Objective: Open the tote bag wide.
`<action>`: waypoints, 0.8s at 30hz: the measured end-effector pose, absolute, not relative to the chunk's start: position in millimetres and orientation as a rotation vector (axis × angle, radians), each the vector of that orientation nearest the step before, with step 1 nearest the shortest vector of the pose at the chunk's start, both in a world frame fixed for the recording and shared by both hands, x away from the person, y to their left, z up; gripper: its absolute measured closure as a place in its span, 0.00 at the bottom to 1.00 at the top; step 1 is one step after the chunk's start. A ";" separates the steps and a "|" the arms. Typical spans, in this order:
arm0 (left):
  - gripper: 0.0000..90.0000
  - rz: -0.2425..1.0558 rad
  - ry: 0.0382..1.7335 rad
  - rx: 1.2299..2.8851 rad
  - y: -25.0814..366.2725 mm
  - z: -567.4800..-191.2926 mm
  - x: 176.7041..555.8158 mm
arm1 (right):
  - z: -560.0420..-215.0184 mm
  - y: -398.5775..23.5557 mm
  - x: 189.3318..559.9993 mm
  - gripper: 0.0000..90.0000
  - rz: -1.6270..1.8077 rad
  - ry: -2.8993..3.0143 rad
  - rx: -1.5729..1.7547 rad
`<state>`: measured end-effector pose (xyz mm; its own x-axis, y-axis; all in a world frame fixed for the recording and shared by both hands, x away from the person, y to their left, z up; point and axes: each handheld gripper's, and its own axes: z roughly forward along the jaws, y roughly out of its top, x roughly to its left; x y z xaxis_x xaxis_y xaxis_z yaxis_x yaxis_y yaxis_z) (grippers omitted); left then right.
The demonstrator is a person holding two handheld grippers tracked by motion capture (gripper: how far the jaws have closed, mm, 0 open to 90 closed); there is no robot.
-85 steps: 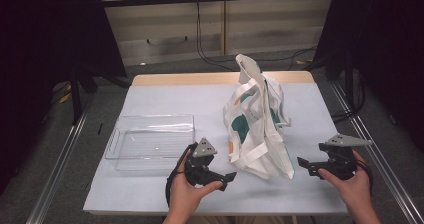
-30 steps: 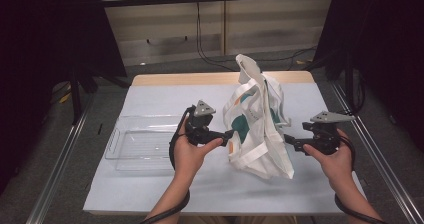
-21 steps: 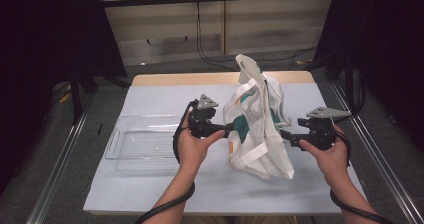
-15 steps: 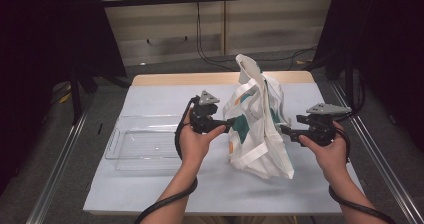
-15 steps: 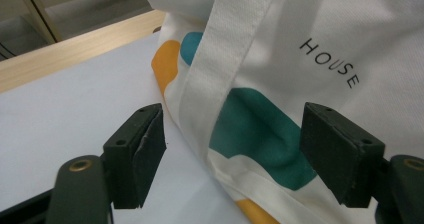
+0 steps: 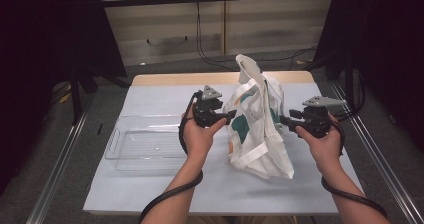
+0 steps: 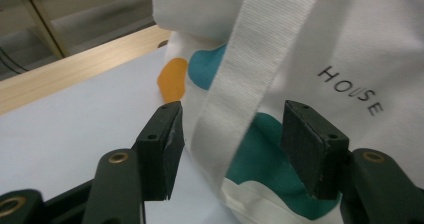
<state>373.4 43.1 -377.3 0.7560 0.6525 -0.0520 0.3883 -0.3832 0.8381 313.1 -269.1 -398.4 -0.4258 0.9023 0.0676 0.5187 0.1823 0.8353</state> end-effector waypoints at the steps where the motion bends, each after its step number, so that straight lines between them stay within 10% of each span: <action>1: 0.54 0.325 0.772 2.023 42.6 -377.6 374.6 | -398.6 -268.6 314.1 0.67 1.157 2.024 1.327; 12: 0.93 0.227 0.798 2.034 47.2 -377.6 380.8 | -401.7 -274.8 316.5 0.90 1.161 2.023 1.333; 24: 0.97 0.194 0.919 2.032 70.9 -384.3 382.4 | -418.4 -289.1 309.3 0.97 1.164 2.023 1.385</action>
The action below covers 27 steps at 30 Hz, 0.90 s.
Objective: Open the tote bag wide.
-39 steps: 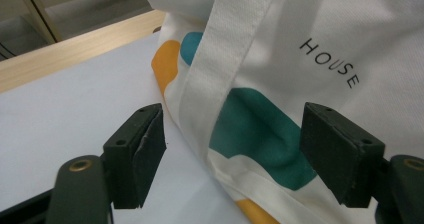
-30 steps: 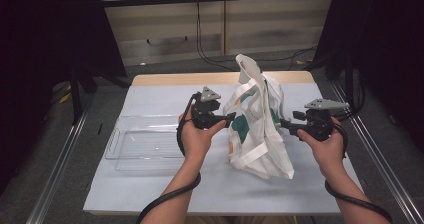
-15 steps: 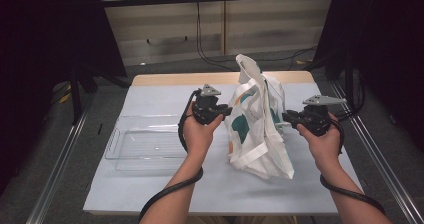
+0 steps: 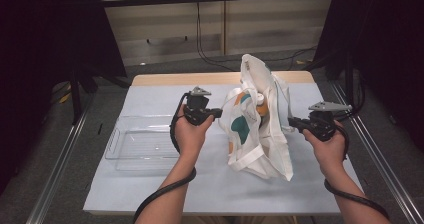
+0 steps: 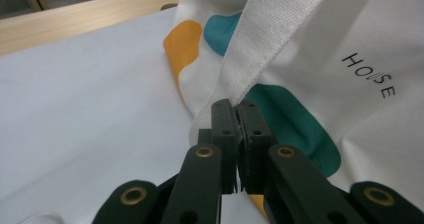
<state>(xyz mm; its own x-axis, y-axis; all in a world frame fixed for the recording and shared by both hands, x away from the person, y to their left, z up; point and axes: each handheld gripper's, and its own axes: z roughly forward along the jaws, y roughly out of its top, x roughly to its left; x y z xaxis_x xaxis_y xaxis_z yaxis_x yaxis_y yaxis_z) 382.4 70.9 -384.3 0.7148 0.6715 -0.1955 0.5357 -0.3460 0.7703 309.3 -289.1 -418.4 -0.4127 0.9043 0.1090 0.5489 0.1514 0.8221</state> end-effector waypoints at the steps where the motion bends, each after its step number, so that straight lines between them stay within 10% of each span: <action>1: 0.97 0.194 0.924 2.040 72.6 -384.7 382.1 | -420.1 -290.1 308.8 0.97 1.166 2.021 1.393; 27: 0.95 0.124 0.975 2.070 85.8 -398.0 382.8 | -433.7 -287.7 303.8 0.97 1.129 2.049 1.421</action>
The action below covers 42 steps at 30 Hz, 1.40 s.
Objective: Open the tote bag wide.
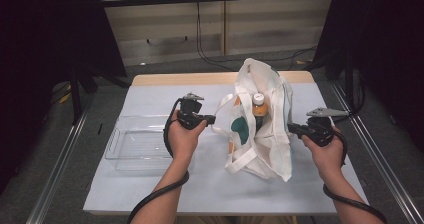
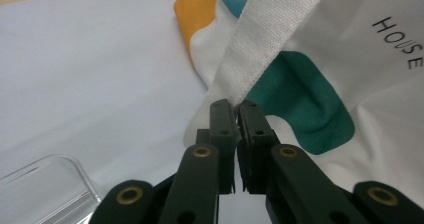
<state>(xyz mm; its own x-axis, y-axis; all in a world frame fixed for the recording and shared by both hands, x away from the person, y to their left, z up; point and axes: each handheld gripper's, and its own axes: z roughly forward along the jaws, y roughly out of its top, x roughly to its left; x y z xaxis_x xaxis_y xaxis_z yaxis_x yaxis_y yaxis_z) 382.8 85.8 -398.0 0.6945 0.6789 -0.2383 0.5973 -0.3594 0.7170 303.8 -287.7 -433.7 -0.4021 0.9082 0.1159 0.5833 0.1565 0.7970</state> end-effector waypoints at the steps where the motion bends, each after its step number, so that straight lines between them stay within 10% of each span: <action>1: 0.94 0.123 0.963 2.071 85.4 -397.6 383.0 | -433.0 -287.3 304.2 0.97 1.131 2.052 1.413; 16: 0.58 0.252 0.865 2.072 60.6 -374.4 389.4 | -430.7 -285.0 305.9 0.97 1.127 2.069 1.400; 22: 0.96 0.194 0.875 2.071 55.3 -371.9 392.7 | -428.2 -288.3 307.5 0.97 1.118 2.067 1.402; 42: 0.98 0.145 1.015 2.100 77.0 -395.1 398.9 | -445.2 -307.7 305.2 0.97 1.104 2.060 1.468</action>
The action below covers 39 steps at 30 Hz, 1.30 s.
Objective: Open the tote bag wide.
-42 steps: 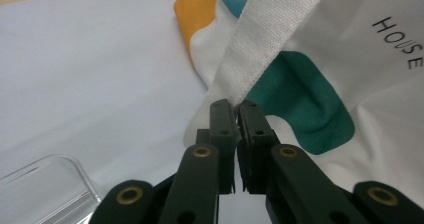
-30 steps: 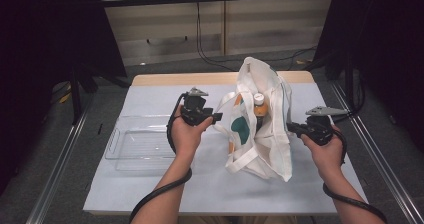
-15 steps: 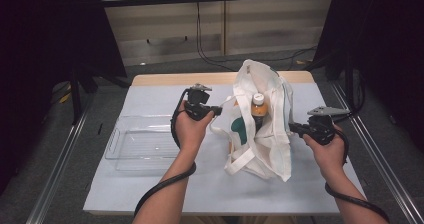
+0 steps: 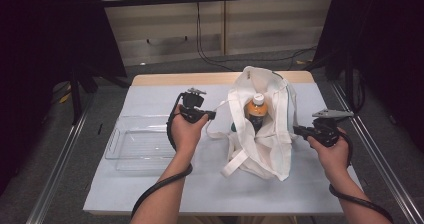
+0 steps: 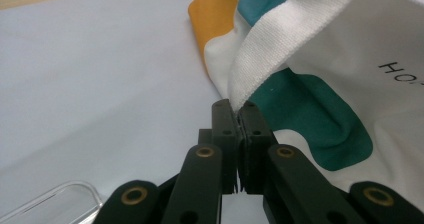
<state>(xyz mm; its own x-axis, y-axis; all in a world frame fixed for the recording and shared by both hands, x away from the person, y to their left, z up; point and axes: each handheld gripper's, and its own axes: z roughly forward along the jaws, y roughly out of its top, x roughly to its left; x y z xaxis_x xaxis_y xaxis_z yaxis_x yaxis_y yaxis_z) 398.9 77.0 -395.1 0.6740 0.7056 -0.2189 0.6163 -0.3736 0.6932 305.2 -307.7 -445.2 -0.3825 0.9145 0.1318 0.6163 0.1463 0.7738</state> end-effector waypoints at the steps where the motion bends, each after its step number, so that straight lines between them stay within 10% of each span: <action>1: 0.98 0.142 1.014 2.100 75.6 -394.3 398.3 | -444.7 -307.4 305.0 0.97 1.105 2.057 1.467; 22: 0.98 0.135 0.958 2.089 67.9 -388.1 395.6 | -410.8 -294.5 314.4 0.63 1.180 1.984 1.435; 29: 0.98 0.140 0.968 2.098 69.2 -389.4 396.6 | -399.8 -292.6 318.1 0.96 1.219 1.962 1.426; 39: 0.98 0.135 0.999 2.094 67.6 -395.3 398.7 | -427.0 -306.3 318.5 0.98 1.174 1.971 1.517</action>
